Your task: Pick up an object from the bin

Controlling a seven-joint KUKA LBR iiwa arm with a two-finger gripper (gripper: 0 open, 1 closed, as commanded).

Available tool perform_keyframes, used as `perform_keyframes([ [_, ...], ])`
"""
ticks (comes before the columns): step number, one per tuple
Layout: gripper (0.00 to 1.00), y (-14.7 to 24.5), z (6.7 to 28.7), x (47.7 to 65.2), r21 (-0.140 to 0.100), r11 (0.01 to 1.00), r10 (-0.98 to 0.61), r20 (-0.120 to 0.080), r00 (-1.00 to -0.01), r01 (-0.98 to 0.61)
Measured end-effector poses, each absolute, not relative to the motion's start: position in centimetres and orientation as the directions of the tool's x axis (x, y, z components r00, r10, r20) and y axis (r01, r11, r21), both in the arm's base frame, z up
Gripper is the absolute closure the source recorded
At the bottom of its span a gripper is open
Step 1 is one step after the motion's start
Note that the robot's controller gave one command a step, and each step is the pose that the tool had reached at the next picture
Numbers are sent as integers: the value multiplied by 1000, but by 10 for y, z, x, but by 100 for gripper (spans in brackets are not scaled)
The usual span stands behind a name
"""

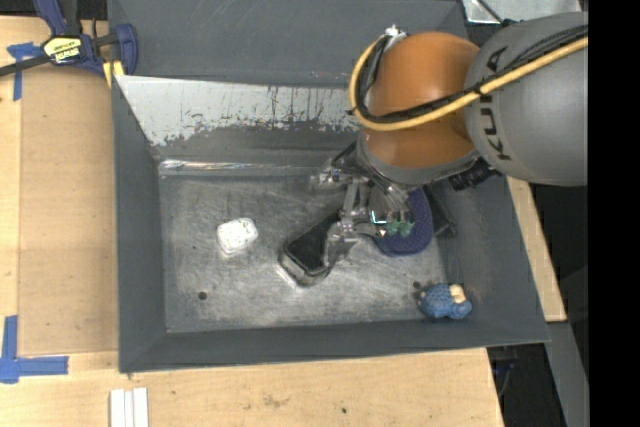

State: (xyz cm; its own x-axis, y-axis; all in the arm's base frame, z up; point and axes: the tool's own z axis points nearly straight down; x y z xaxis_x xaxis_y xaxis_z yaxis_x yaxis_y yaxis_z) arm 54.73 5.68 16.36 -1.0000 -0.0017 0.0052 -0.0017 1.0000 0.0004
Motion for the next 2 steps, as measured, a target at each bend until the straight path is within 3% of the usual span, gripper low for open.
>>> perform_keyframes([
  [1,0,51,120,538,2,998,-55,-16,-998,-55],
  [2,0,67,170,555,4,951,310,-7,-951,310],
])
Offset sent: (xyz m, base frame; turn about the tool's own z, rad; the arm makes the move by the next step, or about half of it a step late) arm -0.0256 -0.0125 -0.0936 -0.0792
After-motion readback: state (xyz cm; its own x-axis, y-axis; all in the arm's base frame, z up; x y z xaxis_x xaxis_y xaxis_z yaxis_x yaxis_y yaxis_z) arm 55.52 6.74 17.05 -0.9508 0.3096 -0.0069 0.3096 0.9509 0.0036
